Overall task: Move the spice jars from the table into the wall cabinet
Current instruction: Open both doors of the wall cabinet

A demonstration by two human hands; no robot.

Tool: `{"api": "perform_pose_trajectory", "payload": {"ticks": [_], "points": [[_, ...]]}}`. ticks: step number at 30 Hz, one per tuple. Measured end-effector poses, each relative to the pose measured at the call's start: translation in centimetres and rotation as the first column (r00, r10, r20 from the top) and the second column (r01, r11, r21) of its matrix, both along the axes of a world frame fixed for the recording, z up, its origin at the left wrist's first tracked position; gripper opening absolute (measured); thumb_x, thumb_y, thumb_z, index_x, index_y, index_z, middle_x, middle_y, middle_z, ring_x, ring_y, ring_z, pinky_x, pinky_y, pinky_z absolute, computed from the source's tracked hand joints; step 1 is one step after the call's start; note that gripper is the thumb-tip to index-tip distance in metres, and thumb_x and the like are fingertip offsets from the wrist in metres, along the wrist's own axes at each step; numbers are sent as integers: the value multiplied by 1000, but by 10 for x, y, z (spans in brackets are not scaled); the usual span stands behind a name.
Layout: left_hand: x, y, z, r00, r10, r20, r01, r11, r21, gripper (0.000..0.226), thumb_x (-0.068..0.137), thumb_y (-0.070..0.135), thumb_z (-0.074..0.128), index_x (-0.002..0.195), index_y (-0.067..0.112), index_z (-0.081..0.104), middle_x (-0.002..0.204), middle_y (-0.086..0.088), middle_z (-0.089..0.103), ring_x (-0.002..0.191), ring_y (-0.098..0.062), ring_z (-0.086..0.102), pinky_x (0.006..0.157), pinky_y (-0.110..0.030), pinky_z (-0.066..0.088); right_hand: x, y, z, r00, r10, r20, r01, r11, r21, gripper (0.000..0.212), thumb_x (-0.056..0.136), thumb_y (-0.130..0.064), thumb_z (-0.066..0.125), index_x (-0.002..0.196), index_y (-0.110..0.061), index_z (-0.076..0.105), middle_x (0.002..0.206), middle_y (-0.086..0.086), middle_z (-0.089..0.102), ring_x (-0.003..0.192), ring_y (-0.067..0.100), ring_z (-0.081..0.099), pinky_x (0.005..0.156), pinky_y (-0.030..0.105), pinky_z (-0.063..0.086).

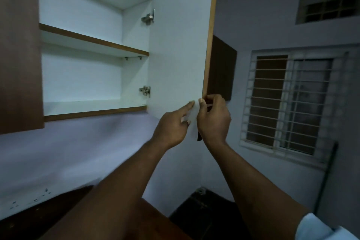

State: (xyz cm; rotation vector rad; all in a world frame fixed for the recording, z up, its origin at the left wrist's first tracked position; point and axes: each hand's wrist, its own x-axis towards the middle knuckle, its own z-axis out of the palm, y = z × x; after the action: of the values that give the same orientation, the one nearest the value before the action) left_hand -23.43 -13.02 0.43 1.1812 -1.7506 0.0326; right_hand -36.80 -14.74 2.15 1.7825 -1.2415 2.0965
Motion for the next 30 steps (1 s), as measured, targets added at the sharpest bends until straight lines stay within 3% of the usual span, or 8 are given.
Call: {"api": "perform_pose_trajectory", "payload": {"ticks": [3, 7, 10, 13, 16, 22, 26, 30], "points": [[-18, -23, -8, 987, 67, 148, -61, 997, -45, 72, 101, 23, 57, 158, 45, 18, 159, 4, 39, 135, -25, 52, 103, -27, 42, -18, -17, -4, 994, -80, -77, 76, 996, -46, 16, 96, -23, 66, 110, -15, 64, 112, 1, 60, 95, 15, 60, 72, 25, 51], [-36, -53, -10, 918, 45, 394, -56, 998, 16, 82, 100, 18, 55, 162, 32, 3, 168, 15, 1, 151, -20, 26, 119, -36, 33, -47, -46, -12, 964, -153, -217, 149, 988, -31, 27, 93, -10, 67, 120, -11, 64, 114, 5, 61, 103, 22, 59, 79, 27, 48], [-45, -74, -7, 836, 90, 541, -143, 988, 56, 82, 100, 13, 51, 162, 22, -2, 169, 6, -8, 156, -21, 5, 123, -43, 26, -70, -68, -21, 949, -149, -279, 156, 988, 0, 42, 91, -1, 64, 132, -7, 61, 123, 8, 62, 109, 25, 61, 88, 36, 55], [-49, -94, -5, 811, 104, 575, -189, 978, 88, 84, 99, 13, 51, 162, 19, -3, 169, 4, -11, 156, -23, -1, 121, -46, 27, -89, -88, -29, 913, -161, -375, 175, 985, 4, 43, 91, -1, 63, 134, -6, 62, 128, 10, 62, 115, 27, 60, 96, 38, 54], [-52, -111, -5, 803, 112, 586, -201, 976, 88, 84, 98, 13, 50, 162, 20, -4, 169, 6, -11, 156, -22, -1, 120, -47, 30, -99, -104, -36, 893, -181, -411, 197, 980, -2, 42, 91, -6, 66, 133, -4, 64, 130, 12, 66, 118, 29, 60, 100, 35, 49], [-50, -127, -14, 818, 92, 567, -157, 985, 66, 82, 98, 9, 50, 163, 21, 1, 169, 6, -7, 156, -19, 4, 121, -40, 30, -76, -112, -38, 899, -173, -401, 134, 983, -124, 34, 92, -8, 65, 125, 0, 69, 121, 14, 71, 111, 29, 64, 96, 36, 51], [-18, -125, -18, 810, 172, 561, -213, 977, 8, 75, 98, 12, 52, 162, 20, 13, 169, 2, 13, 155, -19, 13, 120, -42, 30, -40, -107, -32, 927, -49, -373, -15, 986, -168, 27, 89, -6, 69, 115, -2, 74, 112, 11, 75, 105, 26, 67, 94, 31, 51], [43, -107, -19, 770, 377, 515, -428, 903, -21, 67, 95, 20, 57, 158, 17, 31, 157, -6, 42, 143, -27, 40, 111, -46, 41, 15, -101, -25, 893, 145, -426, -218, 968, -127, 15, 90, -11, 68, 102, -7, 77, 98, 5, 76, 91, 22, 68, 81, 33, 54]]}}
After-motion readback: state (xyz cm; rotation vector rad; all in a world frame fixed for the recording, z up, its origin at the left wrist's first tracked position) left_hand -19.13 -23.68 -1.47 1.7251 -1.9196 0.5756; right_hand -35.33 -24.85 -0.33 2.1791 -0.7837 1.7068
